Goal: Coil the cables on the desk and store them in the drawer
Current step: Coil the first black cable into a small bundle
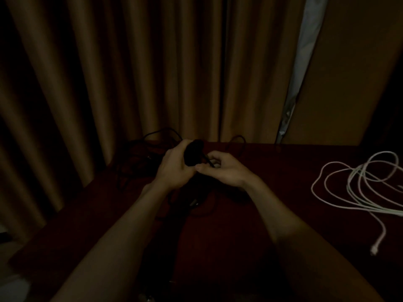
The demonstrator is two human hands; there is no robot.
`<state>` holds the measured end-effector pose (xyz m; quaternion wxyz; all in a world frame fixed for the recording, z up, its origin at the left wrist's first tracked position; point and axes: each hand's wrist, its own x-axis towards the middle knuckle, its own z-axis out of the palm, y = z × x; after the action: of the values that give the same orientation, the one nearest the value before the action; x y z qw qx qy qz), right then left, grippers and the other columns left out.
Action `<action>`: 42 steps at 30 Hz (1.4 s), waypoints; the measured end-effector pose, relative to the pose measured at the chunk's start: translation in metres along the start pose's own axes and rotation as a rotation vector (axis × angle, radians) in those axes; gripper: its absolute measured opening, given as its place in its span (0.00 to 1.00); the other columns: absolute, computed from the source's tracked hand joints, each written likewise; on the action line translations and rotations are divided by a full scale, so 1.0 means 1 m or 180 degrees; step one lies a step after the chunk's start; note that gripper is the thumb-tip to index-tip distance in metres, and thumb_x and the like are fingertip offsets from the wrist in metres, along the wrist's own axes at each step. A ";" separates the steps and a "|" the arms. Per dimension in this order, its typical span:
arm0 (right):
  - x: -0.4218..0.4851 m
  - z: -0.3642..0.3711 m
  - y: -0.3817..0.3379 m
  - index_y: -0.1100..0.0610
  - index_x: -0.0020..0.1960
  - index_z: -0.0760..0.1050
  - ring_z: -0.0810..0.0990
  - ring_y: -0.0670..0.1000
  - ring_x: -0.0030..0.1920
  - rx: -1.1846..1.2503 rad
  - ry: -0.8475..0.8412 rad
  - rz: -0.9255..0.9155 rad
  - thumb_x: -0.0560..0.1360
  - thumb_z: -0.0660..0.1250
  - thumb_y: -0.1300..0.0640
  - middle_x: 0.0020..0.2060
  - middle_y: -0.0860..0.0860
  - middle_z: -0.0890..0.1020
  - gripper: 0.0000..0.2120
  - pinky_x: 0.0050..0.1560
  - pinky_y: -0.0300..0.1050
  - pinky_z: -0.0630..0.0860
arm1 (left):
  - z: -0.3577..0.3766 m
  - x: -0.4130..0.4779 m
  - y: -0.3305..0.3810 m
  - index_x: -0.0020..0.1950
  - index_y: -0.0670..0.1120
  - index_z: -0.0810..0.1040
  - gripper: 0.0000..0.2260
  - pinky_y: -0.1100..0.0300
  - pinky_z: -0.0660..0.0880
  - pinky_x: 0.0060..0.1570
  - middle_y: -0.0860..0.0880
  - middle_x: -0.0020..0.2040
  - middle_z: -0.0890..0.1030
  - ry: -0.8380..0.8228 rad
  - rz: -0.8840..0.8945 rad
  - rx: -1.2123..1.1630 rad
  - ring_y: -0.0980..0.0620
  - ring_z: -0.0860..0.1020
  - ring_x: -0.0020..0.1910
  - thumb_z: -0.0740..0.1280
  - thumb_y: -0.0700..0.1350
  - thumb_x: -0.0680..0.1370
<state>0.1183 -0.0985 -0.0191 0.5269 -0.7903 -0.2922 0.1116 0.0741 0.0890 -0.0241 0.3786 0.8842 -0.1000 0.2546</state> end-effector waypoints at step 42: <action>0.001 0.025 -0.031 0.55 0.33 0.70 0.72 0.43 0.28 0.0059 0.1812 -0.0160 0.73 0.76 0.40 0.28 0.46 0.74 0.24 0.27 0.38 0.67 | 0.011 0.024 0.033 0.56 0.46 0.73 0.12 0.58 0.70 0.36 0.44 0.51 0.76 0.0248 -0.0480 0.0112 0.48 0.76 0.47 0.67 0.52 0.77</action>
<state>0.0966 -0.0700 -0.0013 0.5976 -0.7775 -0.1510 -0.1252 0.0867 0.0588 0.0029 0.3847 0.8852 -0.0139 0.2613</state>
